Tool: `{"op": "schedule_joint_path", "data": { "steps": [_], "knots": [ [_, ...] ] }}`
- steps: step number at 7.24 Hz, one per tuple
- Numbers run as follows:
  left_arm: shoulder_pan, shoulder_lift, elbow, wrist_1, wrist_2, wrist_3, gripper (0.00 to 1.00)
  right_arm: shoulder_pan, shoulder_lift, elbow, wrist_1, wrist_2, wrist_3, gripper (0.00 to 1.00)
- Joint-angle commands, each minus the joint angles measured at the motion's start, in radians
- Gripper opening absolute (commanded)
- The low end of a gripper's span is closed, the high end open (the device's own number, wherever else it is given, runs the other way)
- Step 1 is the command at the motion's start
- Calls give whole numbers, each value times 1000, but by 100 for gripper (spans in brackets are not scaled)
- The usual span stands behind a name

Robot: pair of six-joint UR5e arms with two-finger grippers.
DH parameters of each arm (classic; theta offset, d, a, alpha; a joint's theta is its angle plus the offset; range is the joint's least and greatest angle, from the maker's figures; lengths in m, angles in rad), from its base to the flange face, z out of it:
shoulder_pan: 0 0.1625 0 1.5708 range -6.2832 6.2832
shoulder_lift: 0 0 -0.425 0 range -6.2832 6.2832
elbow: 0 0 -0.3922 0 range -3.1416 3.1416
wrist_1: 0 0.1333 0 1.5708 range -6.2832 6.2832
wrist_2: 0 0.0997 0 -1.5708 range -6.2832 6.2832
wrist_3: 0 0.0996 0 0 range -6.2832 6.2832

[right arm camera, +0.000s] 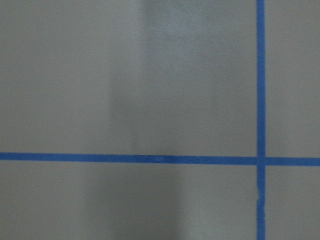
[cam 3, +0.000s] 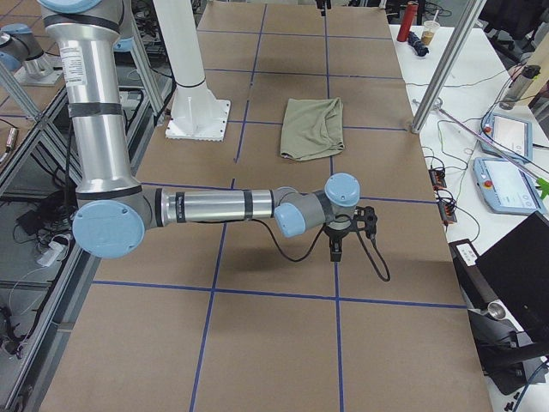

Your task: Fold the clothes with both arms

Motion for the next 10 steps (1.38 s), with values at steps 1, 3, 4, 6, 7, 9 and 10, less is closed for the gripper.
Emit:
{"op": "schedule_joint_path", "data": {
  "steps": [1, 3, 4, 6, 7, 9, 10],
  "knots": [
    [-103, 12, 14, 115, -66, 62, 100, 49, -141, 83, -11, 5, -64, 100],
    [-170, 23, 124, 123, -70, 222, 100, 72, -159, 164, -203, 2, -218, 100],
    [-187, 23, 140, 131, -70, 237, 100, 123, -151, 208, -331, -11, -333, 100],
    [-232, 36, 148, 169, -67, 236, 100, 142, -163, 307, -436, -79, -364, 100],
    [-232, 38, 148, 184, -58, 236, 100, 141, -173, 310, -442, -91, -365, 100],
    [-232, 21, 142, 254, -60, 230, 100, 139, -183, 318, -444, -124, -364, 100],
    [-232, 0, 154, 284, -60, 230, 100, 138, -183, 315, -451, -116, -362, 100]
  ]
}}
